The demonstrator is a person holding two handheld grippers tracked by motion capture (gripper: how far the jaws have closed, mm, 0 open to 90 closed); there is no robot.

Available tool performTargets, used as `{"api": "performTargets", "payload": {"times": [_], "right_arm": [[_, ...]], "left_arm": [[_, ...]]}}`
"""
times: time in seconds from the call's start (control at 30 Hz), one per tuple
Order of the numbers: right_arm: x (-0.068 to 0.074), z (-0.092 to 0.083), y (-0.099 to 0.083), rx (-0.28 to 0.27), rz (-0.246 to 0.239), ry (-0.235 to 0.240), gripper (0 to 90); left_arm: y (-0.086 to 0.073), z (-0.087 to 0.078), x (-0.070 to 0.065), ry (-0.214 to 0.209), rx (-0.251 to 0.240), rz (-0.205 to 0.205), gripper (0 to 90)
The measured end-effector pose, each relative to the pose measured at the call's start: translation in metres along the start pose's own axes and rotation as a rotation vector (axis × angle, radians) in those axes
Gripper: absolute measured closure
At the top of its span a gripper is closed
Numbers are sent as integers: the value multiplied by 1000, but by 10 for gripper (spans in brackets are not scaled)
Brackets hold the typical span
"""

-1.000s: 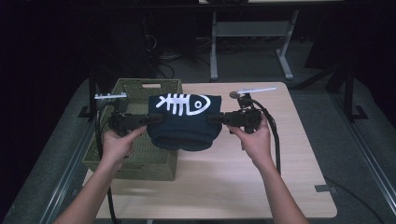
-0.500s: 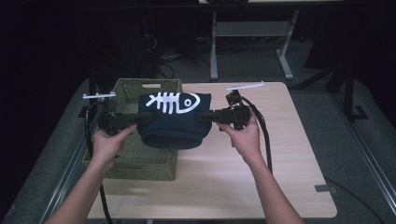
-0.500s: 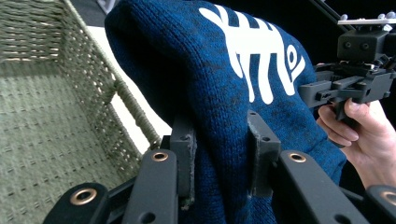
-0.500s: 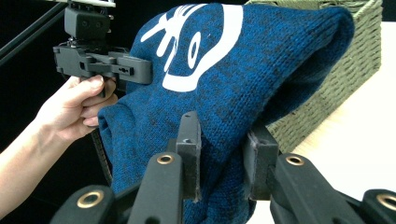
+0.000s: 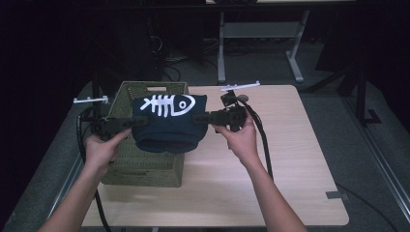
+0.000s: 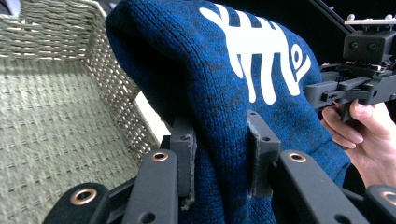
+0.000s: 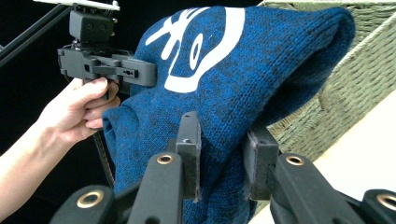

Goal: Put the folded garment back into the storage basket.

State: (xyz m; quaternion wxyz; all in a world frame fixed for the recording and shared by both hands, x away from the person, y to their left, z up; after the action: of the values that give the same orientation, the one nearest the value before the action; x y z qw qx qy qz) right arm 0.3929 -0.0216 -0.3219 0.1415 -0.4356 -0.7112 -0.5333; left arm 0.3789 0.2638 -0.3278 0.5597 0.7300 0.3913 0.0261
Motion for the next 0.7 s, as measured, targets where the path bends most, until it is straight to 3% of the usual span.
{"api": "performTargets", "payload": {"times": [0.7], "right_arm": [[6,33,5,16,-4,5,716]], "left_arm": [[-4,-20,23,45,3,-22,693]]}}
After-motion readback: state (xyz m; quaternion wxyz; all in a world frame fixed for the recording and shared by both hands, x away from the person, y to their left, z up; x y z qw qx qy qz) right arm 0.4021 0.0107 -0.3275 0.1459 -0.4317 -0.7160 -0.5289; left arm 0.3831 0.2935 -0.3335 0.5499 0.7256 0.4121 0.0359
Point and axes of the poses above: each handheld gripper's, and its own axes: z roughly forward along the jaws, y roughly out of its top, x roughly to its left, the point moved 5 cm from there along z, roughly forward along the jaws, and after that the axes turned 11 degrees about z, right-handed, at the moved point
